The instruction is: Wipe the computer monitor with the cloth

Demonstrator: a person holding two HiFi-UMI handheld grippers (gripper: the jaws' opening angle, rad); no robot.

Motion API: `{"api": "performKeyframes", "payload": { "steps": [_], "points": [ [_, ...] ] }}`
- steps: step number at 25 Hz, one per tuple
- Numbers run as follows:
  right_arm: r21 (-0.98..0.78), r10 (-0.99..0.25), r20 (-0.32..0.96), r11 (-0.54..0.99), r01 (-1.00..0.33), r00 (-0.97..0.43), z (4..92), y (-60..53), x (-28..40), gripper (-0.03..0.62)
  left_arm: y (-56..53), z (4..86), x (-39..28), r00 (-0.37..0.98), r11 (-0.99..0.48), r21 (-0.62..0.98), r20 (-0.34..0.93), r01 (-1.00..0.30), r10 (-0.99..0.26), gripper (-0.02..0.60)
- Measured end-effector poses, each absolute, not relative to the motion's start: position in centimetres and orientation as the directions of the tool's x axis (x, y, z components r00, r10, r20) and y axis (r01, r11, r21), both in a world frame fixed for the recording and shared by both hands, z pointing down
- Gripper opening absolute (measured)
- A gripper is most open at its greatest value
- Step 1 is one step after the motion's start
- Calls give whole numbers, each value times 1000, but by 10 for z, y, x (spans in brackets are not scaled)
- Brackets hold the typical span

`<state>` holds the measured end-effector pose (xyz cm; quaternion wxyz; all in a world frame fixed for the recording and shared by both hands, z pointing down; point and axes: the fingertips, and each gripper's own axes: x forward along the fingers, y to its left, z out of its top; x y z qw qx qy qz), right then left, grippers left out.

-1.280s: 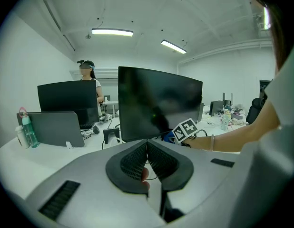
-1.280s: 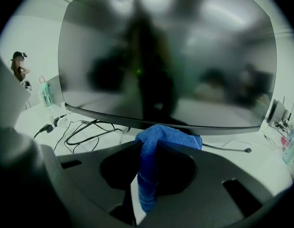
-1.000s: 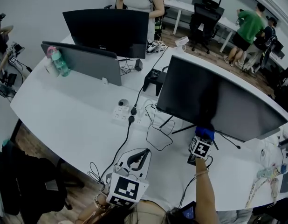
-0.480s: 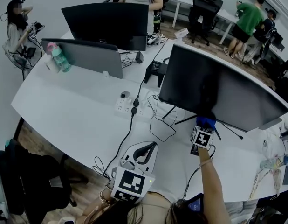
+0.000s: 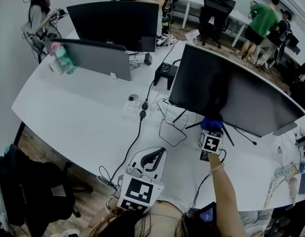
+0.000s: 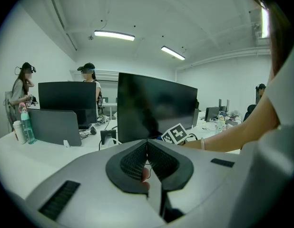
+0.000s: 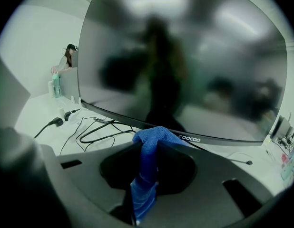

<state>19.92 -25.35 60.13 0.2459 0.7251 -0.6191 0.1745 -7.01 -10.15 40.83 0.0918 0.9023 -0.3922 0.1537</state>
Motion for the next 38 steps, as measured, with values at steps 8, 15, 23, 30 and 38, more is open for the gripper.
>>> {"api": "performKeyframes", "payload": {
  "steps": [8,15,23,30,38],
  "points": [
    [164,-816,560,-60,-985,143,599,-254,177,72,-98,407,-74,647,-674,44,335,-737,-685,9],
    [172,-812,569,-36,-984,129,600,-257,170,72,-98,407,-75,647,-674,45,333,-737,-686,9],
    [191,-820,564,9,-982,102,595,-263,153,72,-99,409,-75,652,-677,48,324,-735,-685,9],
    [202,-828,556,43,-978,79,593,-269,135,72,-102,410,-82,644,-665,62,331,-745,-690,9],
    [224,-835,549,92,-970,47,588,-273,118,72,-104,411,-85,638,-655,70,329,-752,-696,9]
  ]
}}
